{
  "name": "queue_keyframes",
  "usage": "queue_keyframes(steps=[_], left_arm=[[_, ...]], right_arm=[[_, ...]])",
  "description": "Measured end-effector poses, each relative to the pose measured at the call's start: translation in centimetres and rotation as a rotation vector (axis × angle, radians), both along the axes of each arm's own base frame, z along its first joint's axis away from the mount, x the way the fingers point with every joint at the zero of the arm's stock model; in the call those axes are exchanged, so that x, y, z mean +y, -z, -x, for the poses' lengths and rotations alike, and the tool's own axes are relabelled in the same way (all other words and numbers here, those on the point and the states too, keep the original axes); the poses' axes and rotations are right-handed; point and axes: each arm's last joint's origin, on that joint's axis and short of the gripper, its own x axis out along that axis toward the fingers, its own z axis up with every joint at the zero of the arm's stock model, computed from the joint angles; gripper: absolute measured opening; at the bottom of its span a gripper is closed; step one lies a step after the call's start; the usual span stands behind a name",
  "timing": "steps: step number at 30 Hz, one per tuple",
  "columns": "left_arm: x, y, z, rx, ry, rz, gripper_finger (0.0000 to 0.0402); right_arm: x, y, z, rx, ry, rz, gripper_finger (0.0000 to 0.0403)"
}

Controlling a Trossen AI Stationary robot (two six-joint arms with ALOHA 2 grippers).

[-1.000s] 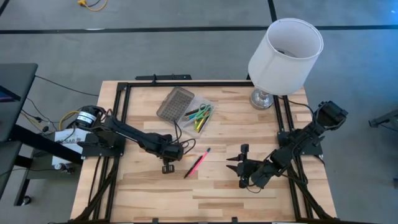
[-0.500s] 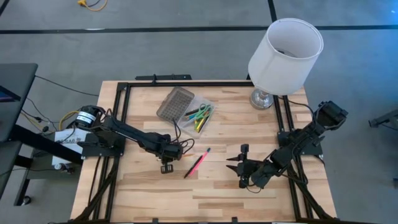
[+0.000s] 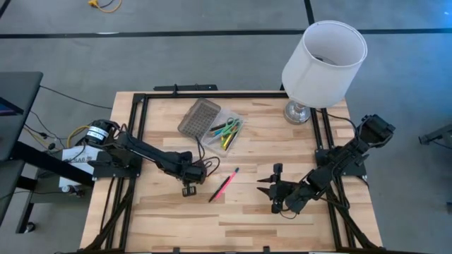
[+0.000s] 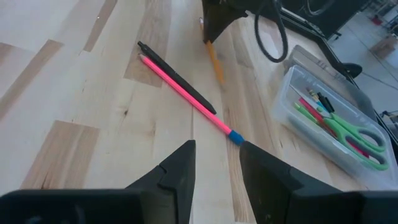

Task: Pick & place school supplies into a supply box
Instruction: Put the orange pencil into the supply box

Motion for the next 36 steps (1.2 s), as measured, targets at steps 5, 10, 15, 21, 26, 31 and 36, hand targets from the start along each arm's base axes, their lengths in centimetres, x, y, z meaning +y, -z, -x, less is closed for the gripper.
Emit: queue_keyframes(steps=[5, 10, 15, 21, 26, 31, 36], left_arm=[[0.3, 0.0, 0.5, 0.037, -0.065, -0.045, 0.0021], [0.3, 0.0, 0.6, 0.043, -0.080, -0.057, 0.0020], [0.4, 0.1, 0.6, 0.045, -0.082, -0.060, 0.0020], [0.3, 0.1, 0.6, 0.041, -0.069, -0.086, 0.0019], [-0.1, 0.1, 0.7, 0.033, -0.042, -0.129, 0.0019], [-0.5, -0.1, 0.8, 0.026, -0.025, -0.156, 0.0018], [-1.0, -0.7, 0.5, 0.028, -0.005, -0.225, 0.0018]], right_arm=[[0.0, 0.0, 0.0, 0.000, 0.000, 0.000, 0.0120], [0.0, 0.0, 0.0, 0.000, 0.000, 0.000, 0.0120], [0.0, 0.0, 0.0, 0.000, 0.000, 0.000, 0.0120], [0.0, 0.0, 0.0, 0.000, 0.000, 0.000, 0.0120], [0.0, 0.0, 0.0, 0.000, 0.000, 0.000, 0.0120], [0.0, 0.0, 0.0, 0.000, 0.000, 0.000, 0.0120], [0.0, 0.0, 0.0, 0.000, 0.000, 0.000, 0.0120]])
